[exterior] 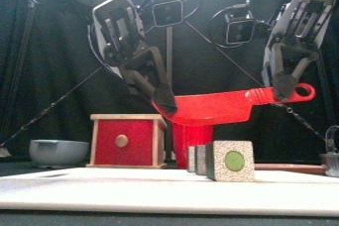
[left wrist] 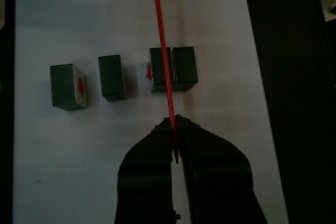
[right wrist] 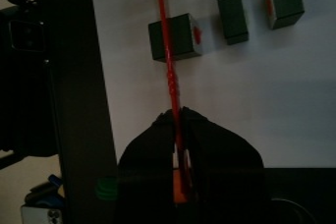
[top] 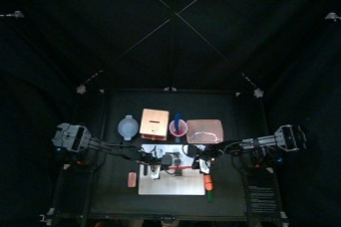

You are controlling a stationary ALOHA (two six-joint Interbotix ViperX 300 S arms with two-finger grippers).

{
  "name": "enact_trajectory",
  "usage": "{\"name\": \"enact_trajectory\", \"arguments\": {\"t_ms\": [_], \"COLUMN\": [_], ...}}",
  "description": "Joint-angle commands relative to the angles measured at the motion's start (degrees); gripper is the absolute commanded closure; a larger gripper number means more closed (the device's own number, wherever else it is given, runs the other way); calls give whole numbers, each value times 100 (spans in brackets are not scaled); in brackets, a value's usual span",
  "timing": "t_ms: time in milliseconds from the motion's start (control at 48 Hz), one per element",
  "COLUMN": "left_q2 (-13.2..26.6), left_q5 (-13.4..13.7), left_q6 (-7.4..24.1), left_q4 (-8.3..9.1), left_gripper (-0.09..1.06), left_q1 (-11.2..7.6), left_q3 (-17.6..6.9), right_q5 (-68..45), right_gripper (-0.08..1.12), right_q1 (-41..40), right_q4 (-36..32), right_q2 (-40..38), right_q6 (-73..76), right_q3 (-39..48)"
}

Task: Place sushi on board then cut the sushi with the knife then place the pieces on the plate
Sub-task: Cut the sushi into 4 pieces

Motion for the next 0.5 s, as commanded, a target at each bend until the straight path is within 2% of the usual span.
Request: {"name": "enact_trajectory", "arguments": {"t_ms": [21,312,500], "left_q2": [9,105,123], "left_q5": [-35,-18,-26], "left_q6": [9,9,18], "left_q4": [-35,-88,-272], "left_gripper": [63,63,63], "left_q1": [-53,-53,-79], "left_q3": [-176,-167,-132], "right_q5": [-53,-176,-211], "right_gripper": [75,75,75], "right_q1": [44,88,193], "right_q4": [114,246,308], "right_q2": [-114,44,158], "right_q6": [18,18,18], "right_q3": [0,114,105]}}
